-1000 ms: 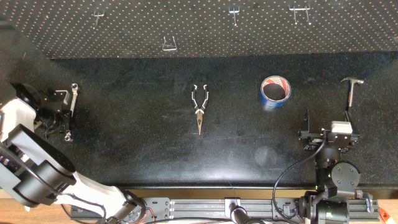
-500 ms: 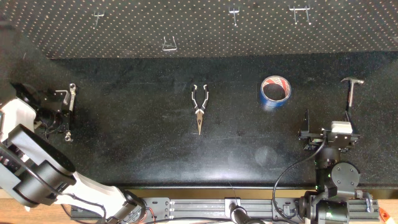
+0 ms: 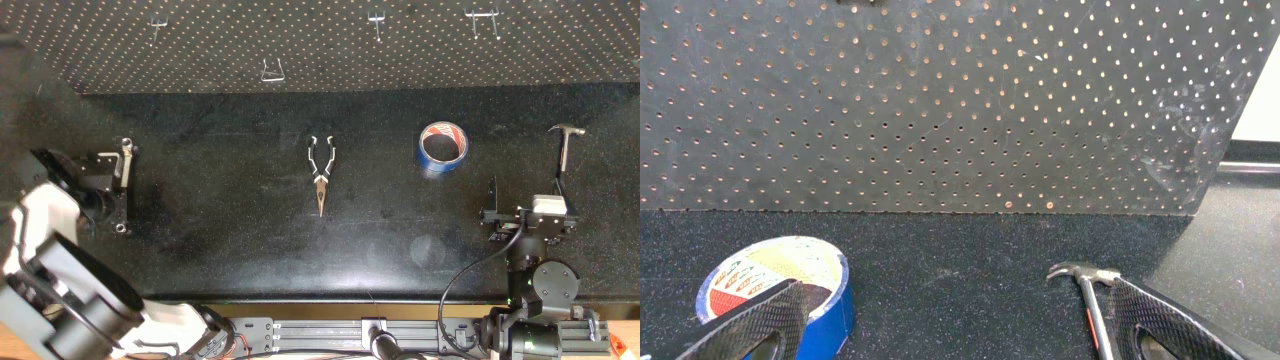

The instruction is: Place Tools Onto Pegboard

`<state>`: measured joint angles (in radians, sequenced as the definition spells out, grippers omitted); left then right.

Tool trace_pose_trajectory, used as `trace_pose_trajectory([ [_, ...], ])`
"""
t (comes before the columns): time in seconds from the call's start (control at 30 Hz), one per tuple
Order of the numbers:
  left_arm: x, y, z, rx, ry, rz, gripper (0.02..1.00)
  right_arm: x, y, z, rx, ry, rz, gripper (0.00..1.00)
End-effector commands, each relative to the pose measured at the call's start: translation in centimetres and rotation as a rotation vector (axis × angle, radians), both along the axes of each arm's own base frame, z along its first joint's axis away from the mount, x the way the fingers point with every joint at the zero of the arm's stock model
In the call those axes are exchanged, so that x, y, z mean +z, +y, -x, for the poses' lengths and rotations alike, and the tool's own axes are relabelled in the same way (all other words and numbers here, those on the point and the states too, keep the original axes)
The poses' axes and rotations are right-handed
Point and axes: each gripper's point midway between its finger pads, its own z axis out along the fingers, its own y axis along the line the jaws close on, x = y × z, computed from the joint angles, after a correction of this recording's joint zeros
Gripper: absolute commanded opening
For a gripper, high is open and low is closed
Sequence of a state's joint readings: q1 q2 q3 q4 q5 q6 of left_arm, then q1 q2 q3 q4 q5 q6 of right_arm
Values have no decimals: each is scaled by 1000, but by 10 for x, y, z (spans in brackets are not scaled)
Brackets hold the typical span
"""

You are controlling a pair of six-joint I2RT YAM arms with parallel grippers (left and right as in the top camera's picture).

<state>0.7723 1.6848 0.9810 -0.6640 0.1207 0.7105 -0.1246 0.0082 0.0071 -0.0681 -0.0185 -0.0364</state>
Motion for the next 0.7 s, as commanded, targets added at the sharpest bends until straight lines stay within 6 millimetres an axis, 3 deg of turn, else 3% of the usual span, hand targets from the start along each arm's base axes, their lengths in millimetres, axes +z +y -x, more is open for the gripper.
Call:
trace_pose_trajectory([
  [0.03,85,5,-11,124,-327,-209,27,-1,1,0,7,1,10,976],
  [0.1,121,-9,-6,126,-463,-294,29,-1,1,0,7,1,10,976],
  [0.17,146,-26,-7,114,-554,-318,27,-1,1,0,7,2,10,976],
  [0.33,205,-72,-23,229,-831,-186,27,-1,1,0,7,1,10,976],
  [0.47,209,-118,-44,116,-854,-141,29,-1,1,0,6,1,10,976],
  [0.7,182,-126,-89,64,-809,-138,27,-1,1,0,7,1,10,976],
])
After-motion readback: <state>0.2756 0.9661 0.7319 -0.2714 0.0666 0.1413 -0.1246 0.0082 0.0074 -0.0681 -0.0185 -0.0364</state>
